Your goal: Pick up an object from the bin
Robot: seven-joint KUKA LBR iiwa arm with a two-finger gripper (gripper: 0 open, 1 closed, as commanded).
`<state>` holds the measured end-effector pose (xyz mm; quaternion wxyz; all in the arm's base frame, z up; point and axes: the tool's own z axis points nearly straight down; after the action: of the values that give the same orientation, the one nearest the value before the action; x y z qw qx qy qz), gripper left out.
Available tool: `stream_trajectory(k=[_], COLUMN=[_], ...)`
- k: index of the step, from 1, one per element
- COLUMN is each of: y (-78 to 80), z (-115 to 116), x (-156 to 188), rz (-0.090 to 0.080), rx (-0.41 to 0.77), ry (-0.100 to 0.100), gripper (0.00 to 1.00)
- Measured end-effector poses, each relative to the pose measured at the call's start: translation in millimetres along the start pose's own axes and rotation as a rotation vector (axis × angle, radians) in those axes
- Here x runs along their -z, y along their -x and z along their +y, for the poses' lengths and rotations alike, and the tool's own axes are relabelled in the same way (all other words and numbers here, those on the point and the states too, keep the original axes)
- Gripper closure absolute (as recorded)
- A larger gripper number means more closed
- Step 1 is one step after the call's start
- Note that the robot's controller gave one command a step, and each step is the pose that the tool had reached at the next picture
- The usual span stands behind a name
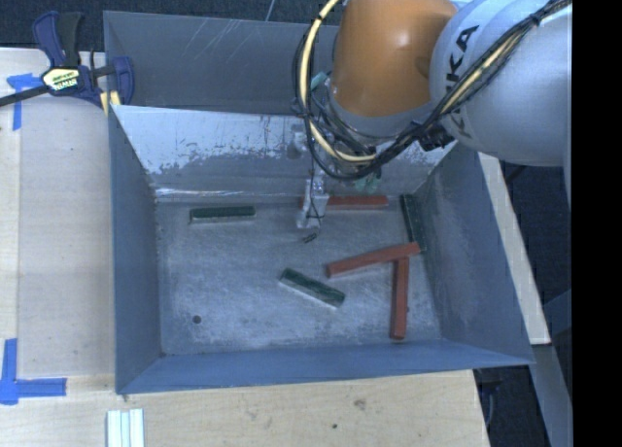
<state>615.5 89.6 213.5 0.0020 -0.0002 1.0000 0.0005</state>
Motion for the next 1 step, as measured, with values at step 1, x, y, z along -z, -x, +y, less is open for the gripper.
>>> stream_trajectory(k=[1], y=[-2.4], z=[-3.6], x=[-48.0], rz=[-0.006], rx=[-0.006], ry=[0.001], gripper=[0.0])
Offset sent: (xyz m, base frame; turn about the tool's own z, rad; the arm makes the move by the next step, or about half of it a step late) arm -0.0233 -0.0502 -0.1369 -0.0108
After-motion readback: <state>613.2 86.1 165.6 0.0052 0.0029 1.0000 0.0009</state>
